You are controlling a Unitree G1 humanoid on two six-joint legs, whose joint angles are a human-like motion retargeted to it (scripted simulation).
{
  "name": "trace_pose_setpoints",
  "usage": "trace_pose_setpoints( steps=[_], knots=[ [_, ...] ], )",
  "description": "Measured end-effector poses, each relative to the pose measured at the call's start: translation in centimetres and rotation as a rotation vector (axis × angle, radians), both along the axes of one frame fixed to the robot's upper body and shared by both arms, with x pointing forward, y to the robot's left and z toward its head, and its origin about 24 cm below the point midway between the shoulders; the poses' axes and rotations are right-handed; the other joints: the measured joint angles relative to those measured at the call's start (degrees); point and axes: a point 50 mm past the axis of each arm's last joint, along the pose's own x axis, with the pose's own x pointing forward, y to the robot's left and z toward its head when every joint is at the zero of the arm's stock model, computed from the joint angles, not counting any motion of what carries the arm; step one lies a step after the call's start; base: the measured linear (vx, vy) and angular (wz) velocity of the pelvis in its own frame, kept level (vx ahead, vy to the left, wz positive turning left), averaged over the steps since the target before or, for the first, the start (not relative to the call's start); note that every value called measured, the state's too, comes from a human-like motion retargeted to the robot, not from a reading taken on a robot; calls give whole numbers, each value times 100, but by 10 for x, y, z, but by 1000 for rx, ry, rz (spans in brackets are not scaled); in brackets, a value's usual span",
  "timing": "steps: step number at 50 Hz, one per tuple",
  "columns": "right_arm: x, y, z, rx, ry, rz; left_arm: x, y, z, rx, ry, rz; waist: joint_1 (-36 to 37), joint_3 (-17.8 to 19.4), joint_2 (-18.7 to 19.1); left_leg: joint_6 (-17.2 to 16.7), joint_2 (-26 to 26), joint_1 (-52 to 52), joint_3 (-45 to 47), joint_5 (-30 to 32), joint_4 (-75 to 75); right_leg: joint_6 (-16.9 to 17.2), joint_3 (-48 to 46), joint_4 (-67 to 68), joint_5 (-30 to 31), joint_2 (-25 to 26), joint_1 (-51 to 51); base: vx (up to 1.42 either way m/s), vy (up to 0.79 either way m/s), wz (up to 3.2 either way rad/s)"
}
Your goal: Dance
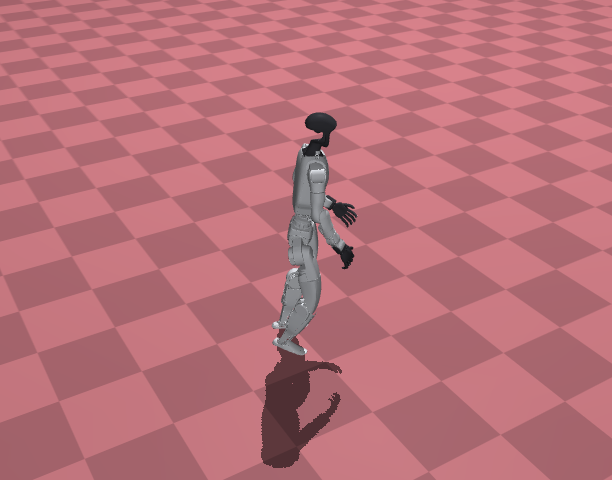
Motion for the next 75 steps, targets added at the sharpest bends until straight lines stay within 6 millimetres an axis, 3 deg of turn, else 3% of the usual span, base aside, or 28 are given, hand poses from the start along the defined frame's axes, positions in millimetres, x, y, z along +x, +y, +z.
trace_pose_setpoints(
  steps=[5,10,13,15,16,19,22,24,26,28,30,34,38,42,47,50,53,57,60,63,68,75],
  knots=[
    [11,14,8,47,-55,0,11,-13,27,-88,-127,17,293,100,-110,103,-49,-544,-46,-608,1176,3,-37,383,-180,-204,-75,-1,11,20],
    [35,25,30,68,-205,23,17,-21,37,-85,-184,59,117,321,-209,263,-300,-729,-178,-1139,1907,-85,455,1900,-425,-657,-610,-5,11,40],
    [61,36,62,85,-403,72,20,-22,37,-13,-209,80,-385,660,-403,307,-790,-702,-345,-1172,2109,87,1646,3269,-644,-627,-1365,-12,5,103],
    [81,48,98,116,-595,111,30,-20,44,63,-271,87,-777,791,-589,293,-1103,-712,-476,-974,1878,164,2261,3807,-766,-531,-1864,-12,-2,113],
    [88,52,118,137,-689,124,39,-21,54,97,-330,77,-992,696,-636,257,-1227,-665,-635,-558,1282,237,2519,3752,-701,-417,-2130,-12,-6,145],
    [92,57,163,199,-912,151,59,-35,105,133,-600,6,-1461,553,-485,87,-1234,-974,-928,121,857,498,3029,3068,-462,104,-2300,-15,-8,194],
    [82,46,185,195,-1031,190,61,-67,196,74,-1053,-114,-1624,477,-83,-182,-1021,-2139,-1248,326,2019,696,3202,2067,-67,627,-2134,-22,-8,221],
    [72,34,184,143,-1034,229,41,-87,258,-8,-1376,-208,-1525,555,182,-439,-943,-3045,-1526,449,3253,665,3006,1780,22,820,-2040,-24,-7,173],
    [64,14,176,56,-1003,249,13,-101,302,-72,-1643,-298,-1285,713,495,-710,-769,-3952,-1670,594,4595,526,2578,1651,-133,1005,-1982,-21,-6,114],
    [57,-7,166,-44,-959,255,-10,-109,324,-94,-1819,-373,-1016,892,766,-827,-476,-4683,-1618,732,5754,379,2098,1653,-354,1127,-1957,-15,-6,65],
    [59,-34,167,-158,-967,220,-24,-119,337,-98,-1944,-429,-537,1107,1221,-781,52,-5257,-1685,700,6574,272,1631,880,-121,1510,-1646,-8,-6,12],
    [62,-51,159,-216,-951,149,-21,-118,324,-37,-1871,-485,-198,1179,1339,-432,675,-5267,-1300,137,6808,339,1247,152,103,1645,-1292,2,-6,3],
    [72,-48,161,-168,-958,79,-5,-109,298,16,-1669,-500,-85,1031,1309,-174,1256,-4686,-746,-608,6107,387,1062,-520,266,1681,-905,13,-2,-4],
    [81,-33,176,-67,-1021,37,7,-98,265,42,-1441,-488,-141,848,1294,-87,1556,-4017,-219,-1183,5272,362,899,-454,114,1575,-731,16,5,11],
    [87,-14,208,63,-1167,6,8,-85,236,39,-1263,-467,-299,726,1168,38,1354,-3266,209,-1752,4711,273,875,285,-420,1175,-663,14,12,14],
    [84,-8,222,113,-1240,4,2,-83,239,27,-1281,-465,-400,747,1065,140,1089,-2974,377,-1961,4649,138,745,1244,-841,730,-784,8,16,15],
    [79,-4,229,112,-1269,56,-8,-87,259,36,-1414,-511,-546,868,977,245,895,-2755,568,-2095,4612,-226,-33,2666,-966,-249,-901,3,17,9],
    [77,-10,240,65,-1290,137,-25,-100,288,83,-1666,-616,-1222,1194,803,374,132,-2554,428,-1888,4179,-59,314,3350,-759,-817,-1799,1,19,115],
    [74,-21,236,37,-1253,144,-32,-110,294,113,-1751,-717,-1432,1142,1015,395,86,-2851,113,-1717,4092,232,329,2185,-339,-382,-2404,3,14,65],
    [70,-34,228,-2,-1195,119,-31,-112,287,141,-1713,-764,-1213,1044,1292,396,231,-3160,-122,-1657,4286,425,284,1037,229,236,-2571,3,8,-17],
    [63,-45,229,-50,-1217,85,-14,-87,255,250,-1500,-618,-894,1142,1219,464,60,-2986,-220,-1635,4307,567,511,1150,595,369,-2540,4,2,-51],
    [54,-55,270,-106,-1426,83,-9,-29,186,484,-1094,-379,-588,1123,589,439,-201,-2415,44,-1435,3671,1012,885,2041,883,-35,-2752,3,-4,-78]
  ],
)
